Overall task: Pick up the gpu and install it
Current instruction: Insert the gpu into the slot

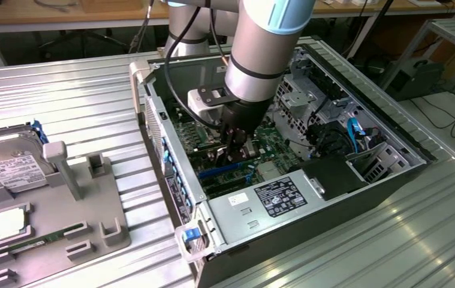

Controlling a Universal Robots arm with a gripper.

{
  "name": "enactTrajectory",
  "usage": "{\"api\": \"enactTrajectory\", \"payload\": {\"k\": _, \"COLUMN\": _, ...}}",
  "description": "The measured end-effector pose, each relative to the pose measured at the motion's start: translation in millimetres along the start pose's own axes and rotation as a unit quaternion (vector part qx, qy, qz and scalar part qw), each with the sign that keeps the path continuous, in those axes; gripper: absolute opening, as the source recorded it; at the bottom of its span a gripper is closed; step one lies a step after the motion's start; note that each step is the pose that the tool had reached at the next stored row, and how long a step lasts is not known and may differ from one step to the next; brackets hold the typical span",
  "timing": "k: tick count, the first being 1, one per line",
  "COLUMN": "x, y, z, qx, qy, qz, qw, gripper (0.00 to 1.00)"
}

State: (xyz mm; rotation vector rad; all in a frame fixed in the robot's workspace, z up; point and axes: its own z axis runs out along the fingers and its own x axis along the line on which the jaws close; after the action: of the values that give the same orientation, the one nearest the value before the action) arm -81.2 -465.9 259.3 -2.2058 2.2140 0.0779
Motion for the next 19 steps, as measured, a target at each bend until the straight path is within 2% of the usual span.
{"api": "enactTrajectory", "payload": {"k": 13, "x": -2.3, "y": 0.1, "z": 1.8, "qx": 0.0000, "qy": 0.0000, "qz": 0.000, "qw": 1.0000, "gripper": 0.28}}
{"api": "enactTrajectory", "payload": {"k": 19, "x": -2.6, "y": 3.1, "z": 3.9, "qx": -0.0006, "qy": 0.0002, "qz": 0.000, "qw": 1.0000, "gripper": 0.28}}
